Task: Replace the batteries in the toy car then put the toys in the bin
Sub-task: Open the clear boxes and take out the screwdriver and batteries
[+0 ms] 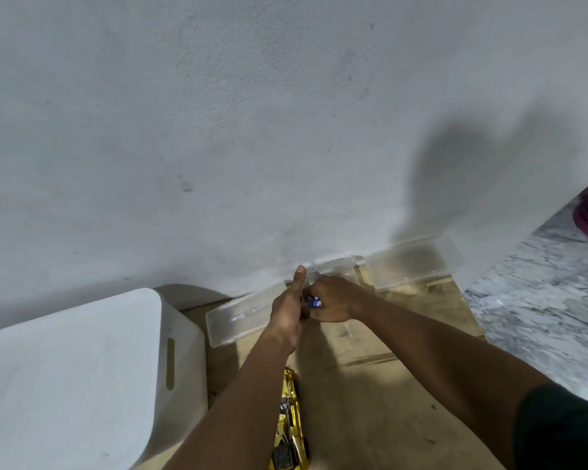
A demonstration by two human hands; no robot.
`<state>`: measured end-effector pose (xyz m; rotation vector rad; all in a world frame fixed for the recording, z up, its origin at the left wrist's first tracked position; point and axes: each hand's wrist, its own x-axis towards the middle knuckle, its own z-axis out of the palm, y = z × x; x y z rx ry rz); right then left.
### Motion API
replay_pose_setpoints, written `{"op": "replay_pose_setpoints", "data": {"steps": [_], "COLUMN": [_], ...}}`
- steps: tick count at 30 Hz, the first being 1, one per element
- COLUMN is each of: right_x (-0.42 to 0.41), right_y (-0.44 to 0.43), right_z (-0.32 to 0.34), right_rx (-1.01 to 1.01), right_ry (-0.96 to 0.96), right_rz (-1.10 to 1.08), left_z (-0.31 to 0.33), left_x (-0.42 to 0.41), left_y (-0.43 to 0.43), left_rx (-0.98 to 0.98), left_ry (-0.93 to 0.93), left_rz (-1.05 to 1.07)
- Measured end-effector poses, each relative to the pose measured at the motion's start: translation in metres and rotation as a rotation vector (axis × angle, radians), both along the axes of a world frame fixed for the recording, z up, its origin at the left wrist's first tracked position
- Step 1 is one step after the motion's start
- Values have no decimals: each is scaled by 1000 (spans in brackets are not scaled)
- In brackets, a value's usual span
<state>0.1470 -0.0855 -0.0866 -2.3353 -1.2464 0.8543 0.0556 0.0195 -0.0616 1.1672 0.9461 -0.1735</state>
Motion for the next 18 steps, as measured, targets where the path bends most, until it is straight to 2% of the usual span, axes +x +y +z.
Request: {"op": "replay_pose_setpoints", "data": {"steps": [5,11,15,18], "right_x": [-3,-11,-24,-27], "right_y": [-4,-20,-35,-47], "right_z": [2,11,13,26], "right_rx": [108,334,512,581], "right_ry": [-31,-62,162,591], "right_rz": [-50,-408,-724,-983], "left_z": [5,7,4,11], "left_x": [0,-3,-2,-3], "left_y": [-1,-2,-2,-4], "left_rx": [-20,-23,-20,-13], "left_ry": [-2,-20,-41,-46], "left_rz": [4,0,52,56]}}
